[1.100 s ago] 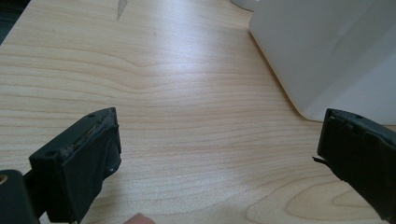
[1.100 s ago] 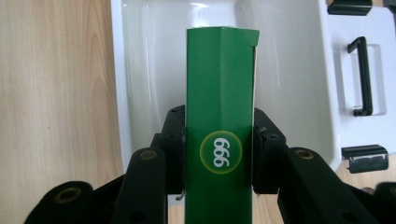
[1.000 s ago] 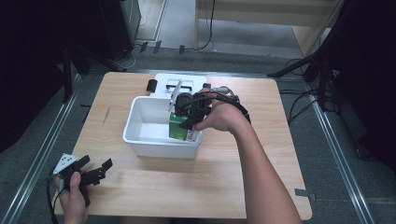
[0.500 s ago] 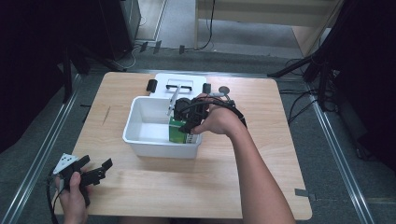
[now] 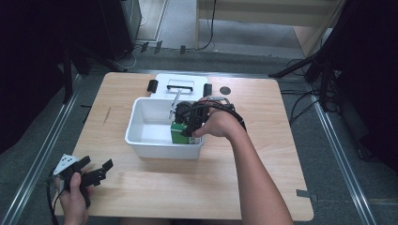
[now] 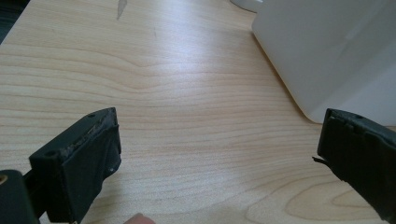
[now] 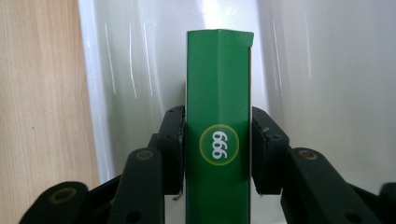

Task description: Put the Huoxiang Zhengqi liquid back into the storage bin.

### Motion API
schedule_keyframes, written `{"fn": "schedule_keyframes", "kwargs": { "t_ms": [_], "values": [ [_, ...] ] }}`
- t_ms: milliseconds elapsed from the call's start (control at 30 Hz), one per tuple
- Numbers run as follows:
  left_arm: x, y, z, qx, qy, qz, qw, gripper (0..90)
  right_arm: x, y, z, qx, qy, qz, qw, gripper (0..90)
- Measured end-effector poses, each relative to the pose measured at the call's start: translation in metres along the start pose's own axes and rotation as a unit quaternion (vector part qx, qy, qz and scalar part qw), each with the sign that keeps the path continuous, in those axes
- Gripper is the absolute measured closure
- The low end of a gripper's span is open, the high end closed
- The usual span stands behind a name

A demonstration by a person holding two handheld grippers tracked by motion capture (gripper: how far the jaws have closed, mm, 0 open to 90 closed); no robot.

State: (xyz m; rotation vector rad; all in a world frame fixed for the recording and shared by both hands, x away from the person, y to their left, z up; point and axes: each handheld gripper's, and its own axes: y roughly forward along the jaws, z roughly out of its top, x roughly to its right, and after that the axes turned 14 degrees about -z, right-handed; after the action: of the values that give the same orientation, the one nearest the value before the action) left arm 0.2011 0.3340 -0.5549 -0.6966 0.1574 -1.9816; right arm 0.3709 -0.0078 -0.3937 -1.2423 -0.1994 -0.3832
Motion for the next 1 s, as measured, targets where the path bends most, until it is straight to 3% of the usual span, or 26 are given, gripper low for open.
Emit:
{"fn": "schedule_keyframes", "kwargs": {
  "t_ms": [300,333,400,533,567,600,633,667,700,767,800,900,967,1000],
  "values": [
    [0.0,0.0,0.0,-0.001,0.0,0.0,1.0,0.0,0.004,-0.01,-0.004,0.01,0.036,-0.005,0.9993,49.2],
    [0.0,0.0,0.0,-0.001,0.0,0.0,1.0,0.1,0.004,-0.012,-0.005,0.01,0.061,-0.004,0.9981,43.5],
    [0.0,0.0,0.0,-0.002,0.001,0.0,1.0,0.1,0.005,-0.015,-0.006,0.009,0.086,-0.002,0.9962,39.5],
    [0.0,0.0,0.0,-0.002,0.001,0.0,1.0,0.0,0.01,-0.021,-0.012,0.021,0.124,-0.008,0.992,34.2],
    [0.0,0.0,0.0,-0.002,0.001,0.0,1.0,0.0,0.01,-0.021,-0.012,0.021,0.124,-0.008,0.992,34.2],
    [0.0,0.0,0.0,-0.002,0.001,0.0,1.0,0.0,0.012,-0.025,-0.015,0.03,0.147,-0.011,0.9886,29.4],
    [0.0,0.0,0.0,-0.002,0.001,0.0,1.0,0.0,0.012,-0.025,-0.015,0.03,0.147,-0.011,0.9886,29.4],
    [0.0,0.0,0.0,-0.002,0.001,0.0,1.0,0.0,0.013,-0.027,-0.017,0.033,0.16,-0.012,0.9865,27.5],
    [0.0,0.0,0.0,-0.002,0.001,0.0,1.0,0.1,0.015,-0.032,-0.022,0.045,0.184,-0.021,0.9816,26.2],
    [0.0,0.0,0.0,-0.002,0.001,0.001,1.0,0.1,0.016,-0.033,-0.024,0.049,0.191,-0.023,0.98,26.3],
    [0.0,0.0,0.0,-0.001,0.001,0.001,1.0,0.1,0.018,-0.037,-0.03,0.062,0.214,-0.028,0.9744,26.6],
    [0.0,0.0,0.0,-0.001,0.002,0.001,1.0,0.1,0.02,-0.041,-0.04,0.075,0.24,-0.038,0.9672,26.5],
    [0.0,0.0,0.0,-0.001,0.003,0.001,1.0,0.1,0.022,-0.043,-0.048,0.081,0.262,-0.048,0.9604,25.9],
    [0.0,0.0,0.0,-0.001,0.003,0.001,1.0,0.0,0.022,-0.043,-0.048,0.081,0.262,-0.048,0.9604,25.9]
  ]
}}
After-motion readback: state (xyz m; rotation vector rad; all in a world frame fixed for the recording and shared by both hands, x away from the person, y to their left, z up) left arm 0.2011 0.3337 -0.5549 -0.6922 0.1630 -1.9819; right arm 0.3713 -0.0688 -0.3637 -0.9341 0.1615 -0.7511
